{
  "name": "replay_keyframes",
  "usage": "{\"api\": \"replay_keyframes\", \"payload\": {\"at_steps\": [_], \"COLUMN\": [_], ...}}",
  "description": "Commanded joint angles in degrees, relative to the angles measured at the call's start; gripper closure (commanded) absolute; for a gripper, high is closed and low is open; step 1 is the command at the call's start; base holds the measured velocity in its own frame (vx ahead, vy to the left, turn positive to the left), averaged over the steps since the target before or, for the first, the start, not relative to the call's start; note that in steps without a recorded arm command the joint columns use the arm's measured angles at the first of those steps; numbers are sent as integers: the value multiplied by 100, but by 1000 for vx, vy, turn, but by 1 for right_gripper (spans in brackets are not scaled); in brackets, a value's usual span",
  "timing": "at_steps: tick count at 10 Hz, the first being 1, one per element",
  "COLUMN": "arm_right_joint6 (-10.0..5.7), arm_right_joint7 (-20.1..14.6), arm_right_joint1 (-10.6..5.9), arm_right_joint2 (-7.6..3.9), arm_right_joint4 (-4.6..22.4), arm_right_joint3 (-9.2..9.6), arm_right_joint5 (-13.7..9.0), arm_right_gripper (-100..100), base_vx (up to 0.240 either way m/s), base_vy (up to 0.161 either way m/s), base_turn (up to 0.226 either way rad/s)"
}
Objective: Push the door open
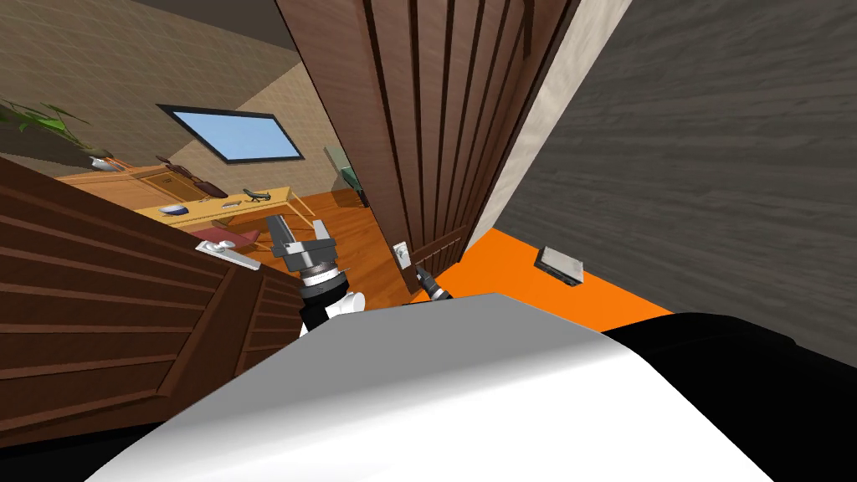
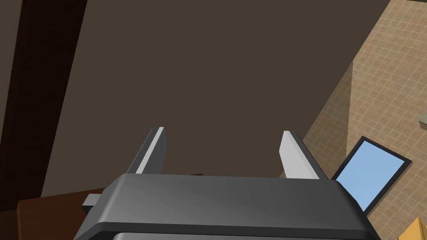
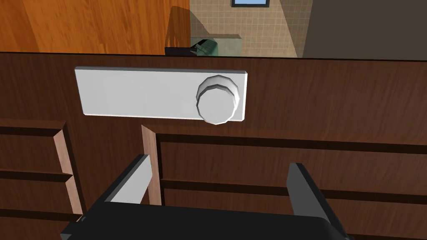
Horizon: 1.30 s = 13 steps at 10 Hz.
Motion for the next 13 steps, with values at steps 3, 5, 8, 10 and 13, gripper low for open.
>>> {"api": "replay_keyframes", "payload": {"at_steps": [3,5,8,10,13], "arm_right_joint6": [84,126,127,127,127], "arm_right_joint7": [32,51,49,49,49], "arm_right_joint1": [-195,-290,-295,-295,-295], "arm_right_joint2": [125,196,195,195,195], "arm_right_joint4": [169,254,252,252,252], "arm_right_joint3": [-65,-93,-96,-96,-96], "arm_right_joint5": [-72,-105,-110,-110,-110], "arm_right_gripper": [-100,-100,100,100,100], "base_vx": [174,194,88,-24,-11], "base_vy": [136,128,39,-13,-6], "base_turn": [39,29,7,4,-1]}}
